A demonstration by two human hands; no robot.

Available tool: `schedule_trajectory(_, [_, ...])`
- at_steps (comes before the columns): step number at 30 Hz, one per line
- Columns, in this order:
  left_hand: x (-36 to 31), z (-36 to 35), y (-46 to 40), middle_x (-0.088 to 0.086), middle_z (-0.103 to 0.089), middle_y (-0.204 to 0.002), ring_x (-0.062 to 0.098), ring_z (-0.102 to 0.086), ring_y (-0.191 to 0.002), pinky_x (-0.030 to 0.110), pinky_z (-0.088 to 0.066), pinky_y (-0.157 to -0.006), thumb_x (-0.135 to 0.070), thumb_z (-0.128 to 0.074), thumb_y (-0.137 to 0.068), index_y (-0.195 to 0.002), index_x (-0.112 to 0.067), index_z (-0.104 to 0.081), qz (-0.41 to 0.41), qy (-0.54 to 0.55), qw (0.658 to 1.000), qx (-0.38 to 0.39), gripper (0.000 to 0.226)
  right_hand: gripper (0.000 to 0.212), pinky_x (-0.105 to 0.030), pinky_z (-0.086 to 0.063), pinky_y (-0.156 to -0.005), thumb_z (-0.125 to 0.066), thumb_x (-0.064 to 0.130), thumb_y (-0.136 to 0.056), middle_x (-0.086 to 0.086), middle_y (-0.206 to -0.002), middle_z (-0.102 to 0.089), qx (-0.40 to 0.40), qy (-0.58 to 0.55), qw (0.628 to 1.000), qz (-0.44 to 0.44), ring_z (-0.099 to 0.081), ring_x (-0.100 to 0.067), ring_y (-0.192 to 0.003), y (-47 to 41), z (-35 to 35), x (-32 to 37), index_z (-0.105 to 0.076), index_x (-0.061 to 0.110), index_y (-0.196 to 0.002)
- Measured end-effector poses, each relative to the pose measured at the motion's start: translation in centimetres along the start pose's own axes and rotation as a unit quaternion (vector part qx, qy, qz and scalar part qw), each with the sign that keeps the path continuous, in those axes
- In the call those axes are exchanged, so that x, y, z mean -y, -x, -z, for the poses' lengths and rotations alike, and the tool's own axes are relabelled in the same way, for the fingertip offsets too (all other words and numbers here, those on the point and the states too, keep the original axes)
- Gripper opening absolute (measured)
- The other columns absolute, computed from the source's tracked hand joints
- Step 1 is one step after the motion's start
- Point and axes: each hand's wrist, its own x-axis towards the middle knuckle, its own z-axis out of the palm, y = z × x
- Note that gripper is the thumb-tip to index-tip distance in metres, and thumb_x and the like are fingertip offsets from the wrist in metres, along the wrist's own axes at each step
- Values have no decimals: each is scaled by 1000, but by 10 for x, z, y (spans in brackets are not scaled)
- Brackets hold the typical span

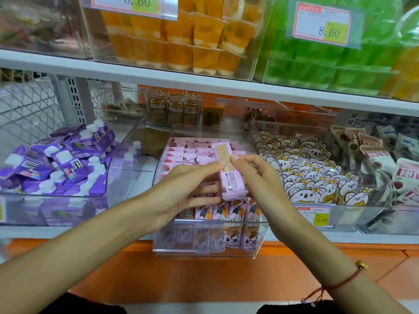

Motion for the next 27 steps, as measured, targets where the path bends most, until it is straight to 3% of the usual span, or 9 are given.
schedule_trajectory(4, [-3,1,0,-4,-75,-97,5,-71,-86,20,-56,-68,-36,-62,-88,-110,-22,-70,-47,-70,996,-12,27,16,-29,-51,-69,-52,36,-94,2,-81,-66,7,-6,999,34,-62,-12,-72,0,0,-1,-58,24,-104])
schedule_trajectory(8, [-11,9,1,-12,-71,-107,-1,-67,-95,17,-55,-80,-27,-69,-83,-117,-29,-64,-177,-191,964,-58,34,20,-12,-50,-77,-52,29,-95,15,-101,-67,47,1,993,110,-64,1,-94,1,6,-2,-56,29,-114])
schedule_trajectory(11, [-13,10,5,-9,-70,-112,0,-64,-103,13,-50,-88,-5,-72,-80,-116,-18,-63,-245,-195,948,-52,40,24,-26,-48,-96,-60,15,-92,6,-117,-64,76,16,983,167,-58,-7,-113,1,9,0,-57,26,-114])
schedule_trajectory(14, [-11,9,7,-3,-70,-109,1,-63,-103,14,-50,-86,7,-71,-76,-111,-12,-64,-258,-186,947,-50,40,28,-37,-43,-102,-64,7,-89,5,-115,-65,88,29,976,197,-57,-11,-116,1,10,-1,-58,27,-107])
schedule_trajectory(16, [-9,10,6,0,-69,-110,1,-64,-102,11,-49,-82,10,-70,-75,-111,-9,-64,-258,-180,948,-49,41,28,-38,-43,-103,-65,6,-88,5,-116,-65,90,38,975,201,-57,-11,-116,0,11,-3,-59,26,-107])
schedule_trajectory(20, [-8,11,3,-5,-70,-112,8,-67,-103,20,-54,-84,-3,-71,-80,-118,-16,-61,-236,-118,963,-56,41,44,-20,-43,-98,-69,15,-86,13,-123,-60,84,63,970,217,-53,-3,-119,1,10,-4,-52,26,-125])
schedule_trajectory(22, [-8,11,2,-5,-72,-109,12,-69,-100,21,-56,-75,-17,-71,-81,-118,-18,-60,-217,-54,973,-51,38,56,-13,-43,-94,-71,24,-82,17,-126,-55,69,74,968,231,-51,2,-120,3,8,-4,-46,31,-132])
schedule_trajectory(24, [-8,9,3,-1,-73,-106,14,-70,-99,20,-57,-71,-28,-71,-76,-117,-16,-59,-201,-17,978,-44,45,52,-17,-46,-92,-72,23,-82,15,-122,-57,48,81,964,249,-54,-2,-116,4,7,-3,-49,29,-129])
schedule_trajectory(27, [-6,9,2,-3,-69,-116,14,-68,-104,25,-57,-80,-33,-75,-67,-127,-17,-50,-195,-7,978,-69,67,35,-25,-51,-89,-70,10,-85,10,-113,-64,8,83,960,266,-61,-10,-107,4,7,2,-59,24,-115])
